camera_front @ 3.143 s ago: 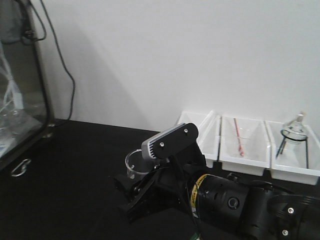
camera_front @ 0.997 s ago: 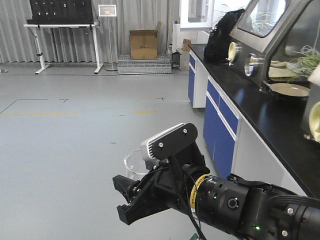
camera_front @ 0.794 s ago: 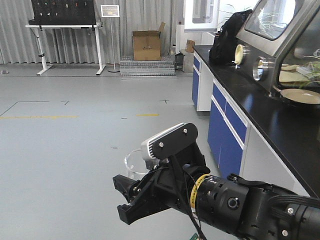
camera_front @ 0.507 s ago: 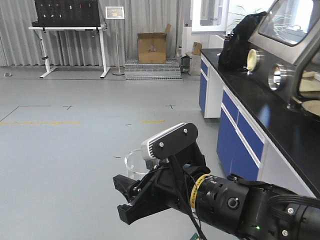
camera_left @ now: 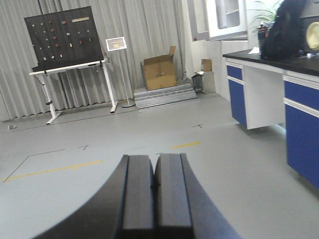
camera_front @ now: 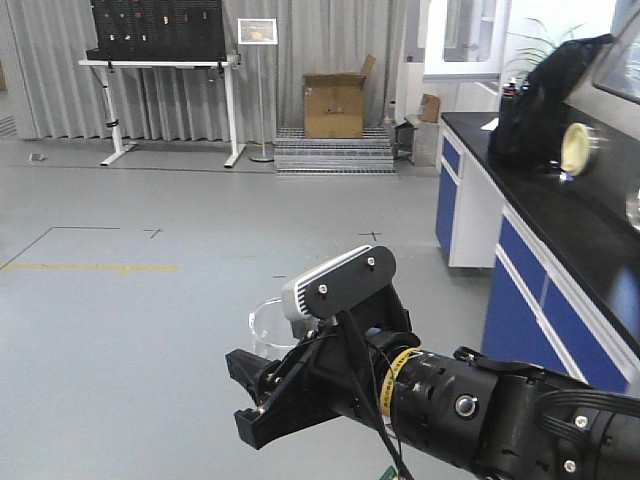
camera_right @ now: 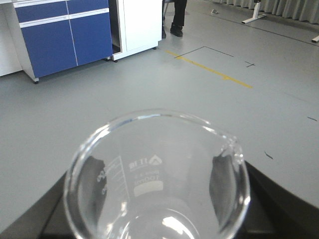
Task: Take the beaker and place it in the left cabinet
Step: 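Hold the beaker in the right gripper while driving to the cabinet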
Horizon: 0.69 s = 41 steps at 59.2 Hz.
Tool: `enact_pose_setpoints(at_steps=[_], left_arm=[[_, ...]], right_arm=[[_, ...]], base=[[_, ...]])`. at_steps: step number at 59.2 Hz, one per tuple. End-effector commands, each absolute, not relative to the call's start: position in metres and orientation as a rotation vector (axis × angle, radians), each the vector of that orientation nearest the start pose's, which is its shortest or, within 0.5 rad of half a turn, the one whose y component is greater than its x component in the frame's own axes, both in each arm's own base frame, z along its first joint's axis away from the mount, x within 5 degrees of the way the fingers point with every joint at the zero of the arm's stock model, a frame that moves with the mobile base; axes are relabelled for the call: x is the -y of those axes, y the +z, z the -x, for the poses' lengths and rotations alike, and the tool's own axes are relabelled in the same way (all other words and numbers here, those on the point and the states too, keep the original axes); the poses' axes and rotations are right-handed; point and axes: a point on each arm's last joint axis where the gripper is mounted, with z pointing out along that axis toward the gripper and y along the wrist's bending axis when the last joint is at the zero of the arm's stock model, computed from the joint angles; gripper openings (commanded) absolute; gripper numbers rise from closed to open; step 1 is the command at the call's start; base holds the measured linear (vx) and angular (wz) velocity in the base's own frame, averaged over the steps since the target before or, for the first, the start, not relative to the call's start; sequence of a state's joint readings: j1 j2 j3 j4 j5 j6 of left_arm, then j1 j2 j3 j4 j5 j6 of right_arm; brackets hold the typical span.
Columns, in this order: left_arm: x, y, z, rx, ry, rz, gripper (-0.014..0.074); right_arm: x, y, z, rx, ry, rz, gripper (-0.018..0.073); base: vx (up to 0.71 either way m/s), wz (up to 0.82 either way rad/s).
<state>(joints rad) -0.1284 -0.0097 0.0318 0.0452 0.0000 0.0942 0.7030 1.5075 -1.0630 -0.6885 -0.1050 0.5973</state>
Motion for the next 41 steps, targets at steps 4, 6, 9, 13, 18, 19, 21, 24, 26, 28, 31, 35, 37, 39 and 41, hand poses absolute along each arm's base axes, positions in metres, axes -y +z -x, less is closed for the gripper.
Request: enact_pose_setpoints(at_steps=[4,6,9,13,18,19,21,24,26,28,31,35,37,39,41], left_arm=[[0.0074,0.2054,-0.0549,-1.416,0.002,-0.189,0.0001],[0.0074,0.2054,-0.0549,-1.416,0.002,-0.189,0.0001],[0.0074,0.2054,-0.0549,-1.416,0.002,-0.189,0.0001],[0.0074,0.2054,-0.0549,-1.416,0.002,-0.189,0.0001],[0.0074,0.2054,-0.0549,-1.416,0.002,-0.189,0.0001],[0.0074,0.2054,-0.0549,-1.416,0.002,-0.189,0.0001],[0.0074,0.2054,-0.0549,-1.416,0.002,-0.189,0.0001],[0.0074,0.2054,-0.0549,-1.416,0.002,-0.189,0.0001],[0.0074,0.2054,-0.0549,-1.416,0.002,-0.189,0.0001],[0.0074,0.2054,-0.0549,-1.416,0.002,-0.189,0.0001],[0.0074,0.2054,-0.0549,-1.416,0.002,-0.189,0.0001],[0.0074,0.2054,-0.0549,-1.416,0.002,-0.189,0.0001],[0.0074,0.2054,-0.0549,-1.416,0.002,-0.189,0.0001],[0.0074,0.2054,-0.0549,-1.416,0.002,-0.189,0.0001],[0.0074,0.2054,-0.0549,-1.416,0.002,-0.189,0.0001]], right_arm=[[-0.23,0.3445,-0.2579,-1.591,0.551,0.739,-0.0001],[-0.23,0.3445,-0.2579,-1.591,0.551,0.739,-0.0001],[-0.23,0.3445,-0.2579,-1.591,0.551,0.739,-0.0001],[-0.23,0.3445,-0.2579,-1.591,0.551,0.739,-0.0001],[-0.23,0.3445,-0.2579,-1.591,0.551,0.739,-0.0001],[-0.23,0.3445,-0.2579,-1.591,0.551,0.739,-0.0001],[-0.23,0.3445,-0.2579,-1.591,0.551,0.739,-0.0001],[-0.23,0.3445,-0.2579,-1.591,0.551,0.739,-0.0001],[-0.23,0.3445,-0.2579,-1.591,0.551,0.739,-0.0001],[-0.23,0.3445,-0.2579,-1.591,0.551,0.739,-0.0001],[-0.23,0.3445,-0.2579,-1.591,0.551,0.739,-0.0001],[-0.23,0.3445,-0.2579,-1.591,0.551,0.739,-0.0001],[-0.23,0.3445,-0.2579,-1.591,0.551,0.739,-0.0001],[-0.23,0.3445,-0.2579,-1.591,0.551,0.739,-0.0001],[-0.23,0.3445,-0.2579,-1.591,0.551,0.739,-0.0001]], base=[[0.6,0.17],[0.61,0.19],[0.61,0.21],[0.62,0.22],[0.61,0.19],[0.61,0.17],[0.61,0.14],[0.61,0.11],[0.62,0.09],[0.62,0.06],[0.62,0.03],[0.63,-0.01],[0.63,-0.05],[0.63,-0.07],[0.64,-0.08]])
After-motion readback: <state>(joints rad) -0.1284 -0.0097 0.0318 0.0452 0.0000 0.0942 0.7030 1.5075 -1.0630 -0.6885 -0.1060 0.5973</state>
